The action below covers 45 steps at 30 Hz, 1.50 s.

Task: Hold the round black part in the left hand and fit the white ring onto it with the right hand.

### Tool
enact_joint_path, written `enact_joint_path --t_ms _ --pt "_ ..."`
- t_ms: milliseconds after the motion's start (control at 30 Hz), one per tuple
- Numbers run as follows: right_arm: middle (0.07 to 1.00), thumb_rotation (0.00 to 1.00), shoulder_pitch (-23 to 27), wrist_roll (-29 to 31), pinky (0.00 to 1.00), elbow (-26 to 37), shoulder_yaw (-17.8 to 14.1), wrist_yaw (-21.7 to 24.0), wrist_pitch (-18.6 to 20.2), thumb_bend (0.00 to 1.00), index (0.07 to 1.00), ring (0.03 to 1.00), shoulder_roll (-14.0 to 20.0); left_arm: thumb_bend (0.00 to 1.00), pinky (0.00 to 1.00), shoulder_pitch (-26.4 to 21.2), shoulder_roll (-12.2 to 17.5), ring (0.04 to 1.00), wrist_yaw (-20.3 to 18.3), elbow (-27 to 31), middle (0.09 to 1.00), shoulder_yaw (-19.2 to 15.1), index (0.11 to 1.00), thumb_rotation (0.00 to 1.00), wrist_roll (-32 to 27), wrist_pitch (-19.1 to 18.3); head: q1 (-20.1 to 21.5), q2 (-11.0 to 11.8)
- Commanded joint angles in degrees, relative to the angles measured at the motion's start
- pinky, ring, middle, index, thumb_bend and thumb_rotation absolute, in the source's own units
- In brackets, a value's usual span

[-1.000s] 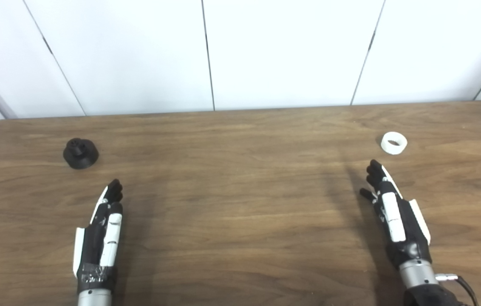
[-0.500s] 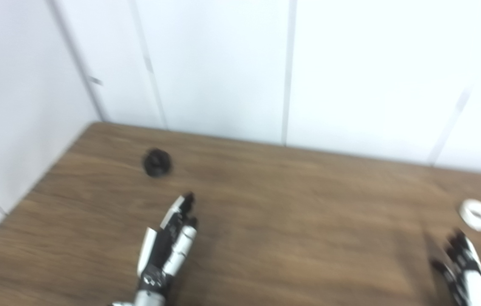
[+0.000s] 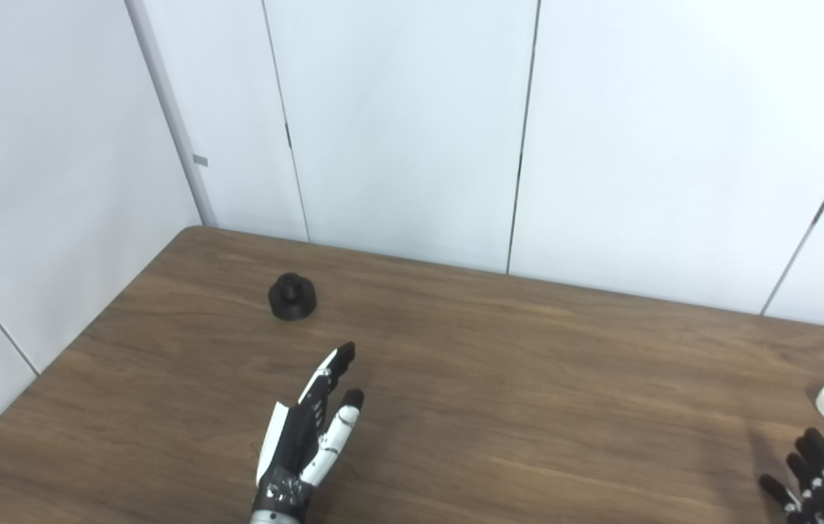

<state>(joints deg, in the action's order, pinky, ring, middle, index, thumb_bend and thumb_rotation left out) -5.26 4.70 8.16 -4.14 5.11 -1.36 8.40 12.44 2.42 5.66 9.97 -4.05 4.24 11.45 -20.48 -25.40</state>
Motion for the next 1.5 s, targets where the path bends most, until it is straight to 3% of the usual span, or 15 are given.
enact_joint_path --t_ms 0,100,200,267,433,567,700,867,1100,1467 --pt "0.999 1.00 0.4 -0.2 1.00 -0.4 -0.3 -0.2 0.5 0.43 1.000 0.987 0.5 0.51 1.00 3.4 -3.6 0.968 0.9 -3.6 0.945 1.4 0.937 0.74 0.0 1.3 1.0 -0.5" --pt "0.988 1.00 0.4 -0.9 1.00 -0.3 -0.3 -0.4 0.8 0.46 0.990 0.976 0.6 0.50 0.97 3.5 -3.6 0.955 2.0 -2.3 0.935 1.3 0.936 0.70 2.5 0.1 1.3 -0.6" --pt "0.983 1.00 0.5 -1.0 1.00 -0.4 -0.4 -0.5 0.9 0.47 0.981 0.976 0.5 0.53 0.97 3.3 -3.3 0.945 3.0 0.1 0.928 1.1 0.934 0.60 5.1 -1.1 1.8 -0.8" --pt "0.981 1.00 0.6 -1.2 0.99 -0.4 -0.4 -0.6 1.0 0.47 0.979 0.972 0.5 0.62 0.97 2.8 -2.8 0.949 3.3 2.2 0.930 0.8 0.937 0.55 6.3 -2.6 1.8 -0.8" --pt "0.971 1.00 0.9 -1.1 0.99 -0.2 -0.5 -0.7 1.5 0.49 0.968 0.968 0.4 0.78 1.00 0.2 -0.6 0.958 3.6 10.1 0.929 -0.1 0.929 0.37 14.4 -11.2 2.3 -1.0" --pt "0.973 1.00 1.0 -1.2 1.00 -0.1 -0.5 -0.6 1.8 0.53 0.969 0.973 0.6 0.85 0.96 -3.1 3.1 0.967 1.5 15.3 0.953 -1.5 0.936 0.37 21.5 -19.7 2.5 -1.1" --pt "0.976 1.00 1.0 -1.2 1.00 0.1 -0.4 -0.6 2.0 0.52 0.975 0.981 0.7 0.92 0.97 -6.4 5.9 0.990 0.0 16.9 0.967 -3.3 0.928 0.38 24.6 -24.0 2.2 -1.2" --pt "0.974 1.00 0.9 -1.1 0.99 0.4 -0.5 -0.9 2.1 0.53 0.970 0.973 0.8 0.94 0.96 -11.2 11.1 0.998 -1.8 16.2 0.960 -5.0 0.910 0.41 29.0 -28.7 1.8 -1.3" --pt "0.979 1.00 0.8 -1.6 0.99 0.1 -0.4 -0.9 1.7 0.48 0.981 0.974 1.1 0.96 0.94 -14.5 15.8 0.992 -2.8 12.8 0.955 -5.6 0.896 0.46 32.5 -32.1 2.0 -1.7" --pt "0.975 1.00 0.8 -1.3 1.00 0.2 -0.4 -0.4 2.0 0.49 0.979 0.973 1.1 0.97 0.99 -18.7 21.5 0.982 -1.6 2.5 0.935 -6.9 0.873 0.47 32.3 -31.6 1.7 -1.9"
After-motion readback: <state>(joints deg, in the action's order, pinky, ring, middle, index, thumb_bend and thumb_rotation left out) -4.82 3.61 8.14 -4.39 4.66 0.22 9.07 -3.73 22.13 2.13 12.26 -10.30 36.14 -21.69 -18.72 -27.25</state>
